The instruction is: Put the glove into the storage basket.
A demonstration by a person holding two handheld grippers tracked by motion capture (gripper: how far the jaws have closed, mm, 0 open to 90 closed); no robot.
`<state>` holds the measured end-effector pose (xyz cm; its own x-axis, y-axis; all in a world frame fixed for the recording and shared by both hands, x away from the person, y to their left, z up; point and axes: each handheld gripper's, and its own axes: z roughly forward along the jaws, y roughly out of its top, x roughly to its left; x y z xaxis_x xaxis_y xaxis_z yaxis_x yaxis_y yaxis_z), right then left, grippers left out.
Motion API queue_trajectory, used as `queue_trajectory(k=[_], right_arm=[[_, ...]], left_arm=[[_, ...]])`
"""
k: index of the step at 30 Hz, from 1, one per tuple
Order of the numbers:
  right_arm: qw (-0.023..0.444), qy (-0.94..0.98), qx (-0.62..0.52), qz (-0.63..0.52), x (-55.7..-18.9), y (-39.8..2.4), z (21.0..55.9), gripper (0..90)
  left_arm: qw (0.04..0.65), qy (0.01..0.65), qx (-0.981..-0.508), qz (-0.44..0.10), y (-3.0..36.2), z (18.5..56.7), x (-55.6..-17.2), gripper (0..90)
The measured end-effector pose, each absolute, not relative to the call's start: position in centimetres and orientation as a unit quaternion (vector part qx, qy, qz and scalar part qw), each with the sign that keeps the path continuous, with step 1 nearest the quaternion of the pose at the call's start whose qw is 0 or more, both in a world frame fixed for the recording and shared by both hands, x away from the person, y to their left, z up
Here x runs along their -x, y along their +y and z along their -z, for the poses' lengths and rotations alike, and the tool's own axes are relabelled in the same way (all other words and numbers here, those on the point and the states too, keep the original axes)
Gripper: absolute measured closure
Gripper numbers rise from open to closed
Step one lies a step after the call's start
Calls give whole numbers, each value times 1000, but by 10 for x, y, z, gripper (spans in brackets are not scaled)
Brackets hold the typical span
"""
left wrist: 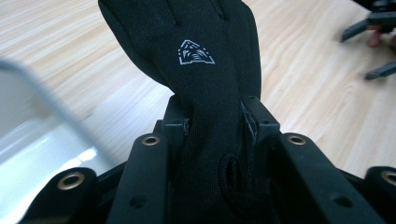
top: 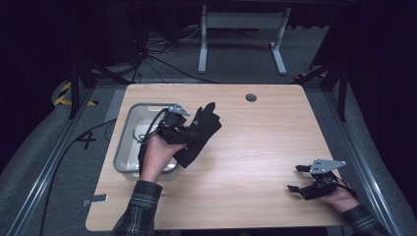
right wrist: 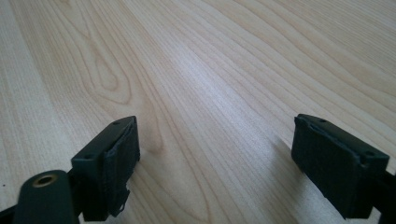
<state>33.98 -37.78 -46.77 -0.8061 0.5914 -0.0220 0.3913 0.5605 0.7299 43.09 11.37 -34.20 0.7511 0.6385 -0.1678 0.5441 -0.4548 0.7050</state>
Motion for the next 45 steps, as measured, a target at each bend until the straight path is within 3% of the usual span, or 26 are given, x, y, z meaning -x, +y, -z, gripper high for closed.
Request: queue_trajectory(k=[17,36,39,45], right_arm=[[134,873,-284,-374,-340,-378,468,158],[135,872,-285,-374,-340,-378,468,158],[135,872,-285,-374,-340,-378,468,158],[135,872,-285,-374,-340,-378,468,158]], left_arm=[[374,442,-809,-100,198,364,-435,676],[327,466,-819,-76,205,406,-453,638],[318,470,-819,-78,206,409,-455,582],[313,487,-810,-95,208,409,-456,380]])
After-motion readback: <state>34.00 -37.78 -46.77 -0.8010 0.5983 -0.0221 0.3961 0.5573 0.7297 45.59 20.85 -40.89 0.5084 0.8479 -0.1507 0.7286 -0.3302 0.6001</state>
